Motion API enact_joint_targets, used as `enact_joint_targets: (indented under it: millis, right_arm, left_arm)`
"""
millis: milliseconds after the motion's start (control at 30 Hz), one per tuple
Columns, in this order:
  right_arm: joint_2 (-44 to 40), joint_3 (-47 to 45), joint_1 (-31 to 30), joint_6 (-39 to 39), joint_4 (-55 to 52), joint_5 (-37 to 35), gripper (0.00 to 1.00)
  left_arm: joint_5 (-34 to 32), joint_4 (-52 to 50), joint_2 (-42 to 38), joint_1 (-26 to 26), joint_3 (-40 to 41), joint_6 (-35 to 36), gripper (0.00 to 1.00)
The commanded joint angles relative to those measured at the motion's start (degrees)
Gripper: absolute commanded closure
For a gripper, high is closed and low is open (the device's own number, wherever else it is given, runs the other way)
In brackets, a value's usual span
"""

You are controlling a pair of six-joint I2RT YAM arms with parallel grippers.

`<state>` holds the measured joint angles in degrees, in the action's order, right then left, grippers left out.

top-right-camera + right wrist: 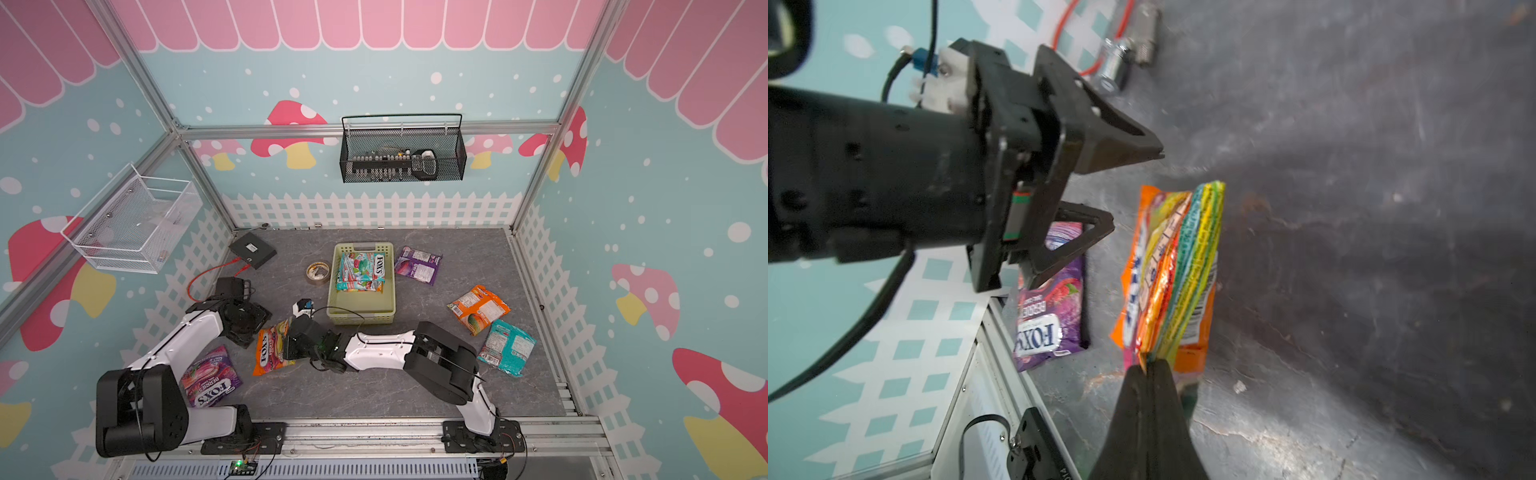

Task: Put the candies in the basket
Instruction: Pick up the candy at the center of the board, then place the candy in the basket.

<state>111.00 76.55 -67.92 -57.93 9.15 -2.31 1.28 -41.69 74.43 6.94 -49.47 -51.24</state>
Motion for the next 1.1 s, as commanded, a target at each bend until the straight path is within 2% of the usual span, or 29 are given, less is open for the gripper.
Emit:
enact_joint_targets:
  millis: [0,100,267,433,700,867,1067]
  right_arm:
    - [-6.6,2.0,2.7,9.8,-4.4,3.2,1.00]
    - [-10.6,2.5,6.1,13.0,-8.2,5.9,1.00]
    - [-16.5,3.4,14.5,18.3,-13.7,10.4,1.00]
    - [-17.5,5.9,23.1,23.4,-17.7,12.4,1.00]
    - [-9.4,10.8,33.2,27.3,-17.0,20.2,1.00]
    - [-2.7,14.5,36.6,23.9,-13.7,25.0,1.00]
    - [4.2,15.1,38.1,20.6,-7.9,23.7,1.00]
  left_arm:
    - [-5.7,-5.4,-2.9,-0.1,-5.5,-0.2,0.22]
    - [-7.6,-7.2,-2.6,-0.1,-7.5,0.0,0.22]
    - [-11.7,-7.2,-2.3,0.0,-5.8,-0.8,0.20]
    - [-13.7,-7.7,-1.1,0.2,-4.2,-2.4,0.20]
    - [-16.2,-8.1,-0.7,0.6,-1.6,-5.2,0.20]
    - [-16.8,-9.0,0.1,1.9,-0.4,-6.1,0.20]
    - [-21.0,-11.2,-0.1,4.1,1.9,-9.1,0.20]
